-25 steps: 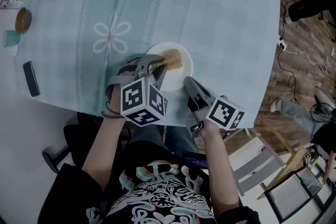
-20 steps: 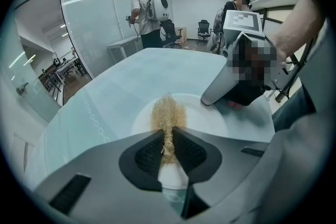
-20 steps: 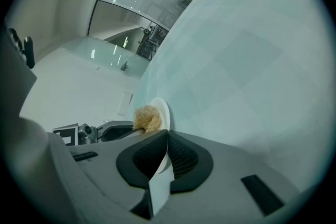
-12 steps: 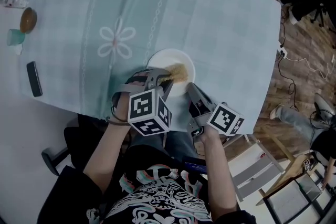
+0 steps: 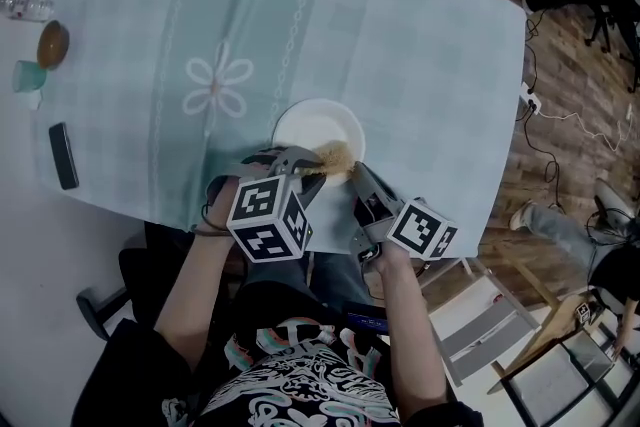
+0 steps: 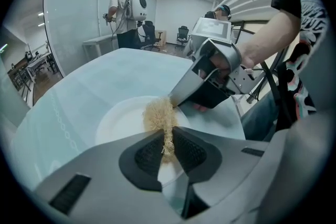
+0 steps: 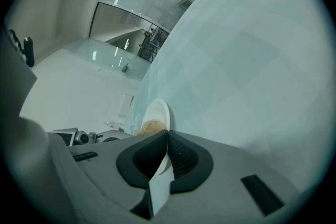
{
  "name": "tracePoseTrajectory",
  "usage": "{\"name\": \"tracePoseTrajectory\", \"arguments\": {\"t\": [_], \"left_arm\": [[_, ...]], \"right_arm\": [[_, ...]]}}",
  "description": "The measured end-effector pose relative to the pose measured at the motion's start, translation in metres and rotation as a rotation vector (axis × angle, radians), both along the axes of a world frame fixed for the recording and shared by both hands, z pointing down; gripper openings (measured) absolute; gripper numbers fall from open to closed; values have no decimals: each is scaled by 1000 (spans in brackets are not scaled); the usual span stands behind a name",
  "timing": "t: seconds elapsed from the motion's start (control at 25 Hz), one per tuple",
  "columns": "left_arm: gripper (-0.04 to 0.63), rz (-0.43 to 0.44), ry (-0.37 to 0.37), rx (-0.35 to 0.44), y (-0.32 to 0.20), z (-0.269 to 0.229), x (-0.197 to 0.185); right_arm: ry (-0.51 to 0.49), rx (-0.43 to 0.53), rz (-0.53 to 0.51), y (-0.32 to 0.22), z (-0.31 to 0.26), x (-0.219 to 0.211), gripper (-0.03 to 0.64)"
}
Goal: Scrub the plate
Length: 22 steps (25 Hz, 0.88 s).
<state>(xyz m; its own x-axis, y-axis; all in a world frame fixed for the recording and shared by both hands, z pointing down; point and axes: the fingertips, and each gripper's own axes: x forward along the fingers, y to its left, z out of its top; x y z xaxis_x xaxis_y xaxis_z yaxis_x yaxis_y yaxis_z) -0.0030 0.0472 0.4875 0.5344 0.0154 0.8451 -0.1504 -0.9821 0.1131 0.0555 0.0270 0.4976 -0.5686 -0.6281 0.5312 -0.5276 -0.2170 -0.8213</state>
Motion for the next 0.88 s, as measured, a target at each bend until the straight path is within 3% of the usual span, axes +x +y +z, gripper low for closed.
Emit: {"name": "tracePoseTrajectory", "arguments": {"t": [0.4, 0.56, 0.88], "left_arm": [[67, 9, 45, -36, 2, -9, -9], [67, 18, 42, -14, 3, -11, -10], [69, -49, 27, 9, -3, -3, -11]], "right_arm": [[0, 8, -3, -1, -1, 0, -5], [-3, 21, -7, 0, -3, 0, -5], [-4, 16, -32, 9, -3, -2, -3]]}}
